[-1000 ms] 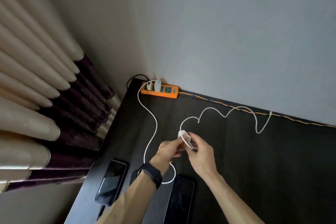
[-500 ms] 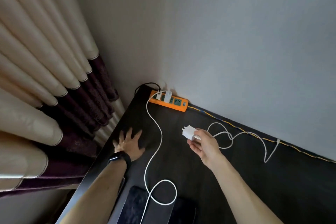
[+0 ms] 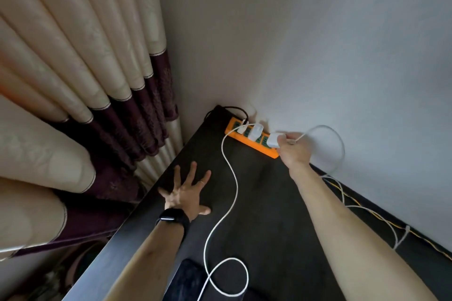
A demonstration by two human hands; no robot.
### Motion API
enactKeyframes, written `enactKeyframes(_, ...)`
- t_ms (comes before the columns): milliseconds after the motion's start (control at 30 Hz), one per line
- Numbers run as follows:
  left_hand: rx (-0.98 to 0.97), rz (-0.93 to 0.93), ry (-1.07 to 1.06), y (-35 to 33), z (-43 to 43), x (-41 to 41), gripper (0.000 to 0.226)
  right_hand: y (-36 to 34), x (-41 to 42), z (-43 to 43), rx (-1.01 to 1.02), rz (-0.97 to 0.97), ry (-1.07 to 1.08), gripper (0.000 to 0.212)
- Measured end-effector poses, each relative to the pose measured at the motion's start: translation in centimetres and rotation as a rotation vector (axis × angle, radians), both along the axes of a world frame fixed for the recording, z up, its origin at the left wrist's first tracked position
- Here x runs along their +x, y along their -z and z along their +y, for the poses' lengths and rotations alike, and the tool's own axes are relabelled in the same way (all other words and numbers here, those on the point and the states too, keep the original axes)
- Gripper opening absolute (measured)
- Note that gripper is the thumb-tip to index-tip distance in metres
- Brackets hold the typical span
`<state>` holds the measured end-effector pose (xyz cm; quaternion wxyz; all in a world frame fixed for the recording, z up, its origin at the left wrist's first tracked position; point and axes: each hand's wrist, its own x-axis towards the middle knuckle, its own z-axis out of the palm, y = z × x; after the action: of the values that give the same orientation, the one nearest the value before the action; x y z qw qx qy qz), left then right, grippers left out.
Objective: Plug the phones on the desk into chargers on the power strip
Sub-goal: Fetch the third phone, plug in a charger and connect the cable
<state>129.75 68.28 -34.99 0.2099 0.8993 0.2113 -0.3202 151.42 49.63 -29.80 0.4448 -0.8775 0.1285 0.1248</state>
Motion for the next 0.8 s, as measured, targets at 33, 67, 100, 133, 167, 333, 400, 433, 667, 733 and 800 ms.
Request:
enactKeyframes(33, 0.0, 0.005, -0.001, -0.1, 0.0, 0.1, 0.105, 0.2, 0.2, 0.2, -0.03, -0.004, -0.019, 0.019)
enactKeyframes(67, -0.002, 0.011, 0.0, -0.3, -0.1, 0.2, 0.105, 0.4, 0.4, 0.3, -0.045, -0.007, -0.028, 0.019)
enactKeyframes(100, 0.0, 0.017, 0.004, -0.5, -0.2, 0.2, 0.105, 0.5, 0.4, 0.3, -0.058, -0.016, -0.033, 0.019)
enactKeyframes(133, 0.002, 0.019, 0.005, -0.5, -0.2, 0.3, 0.105, 0.7, 0.4, 0.4, -0.076, -0.04, -0.044, 0.018)
enactKeyframes(167, 0.007, 0.017, 0.006, -0.5, -0.1, 0.3, 0.105, 0.7, 0.4, 0.5, -0.107, -0.073, -0.066, 0.017)
enactKeyframes(333, 0.03, 0.006, 0.02, -0.3, 0.1, 0.0, 0.105, 0.4, 1.0, 1.8, -0.322, -0.137, -0.22, 0.023)
enactKeyframes(400, 0.051, -0.009, 0.027, 0.0, -0.1, -0.1, 0.106, 0.6, 1.4, 2.2, -0.358, -0.124, -0.236, 0.022)
enactKeyframes(433, 0.06, -0.016, 0.029, 0.1, -0.1, -0.1, 0.107, 0.8, 1.6, 2.4, -0.375, -0.117, -0.236, 0.022)
enactKeyframes(667, 0.043, -0.01, 0.02, -0.1, 0.0, 0.1, 0.107, 2.1, 2.0, 4.0, -0.493, -0.137, -0.228, 0.027)
enactKeyframes(733, 0.036, -0.013, 0.012, 0.0, 0.0, 0.0, 0.108, 1.9, 1.9, 4.1, -0.478, -0.12, -0.227, 0.028)
enactKeyframes(800, 0.042, -0.024, 0.005, -0.1, 0.1, -0.1, 0.109, 1.5, 1.1, 3.8, -0.419, -0.086, -0.255, 0.031)
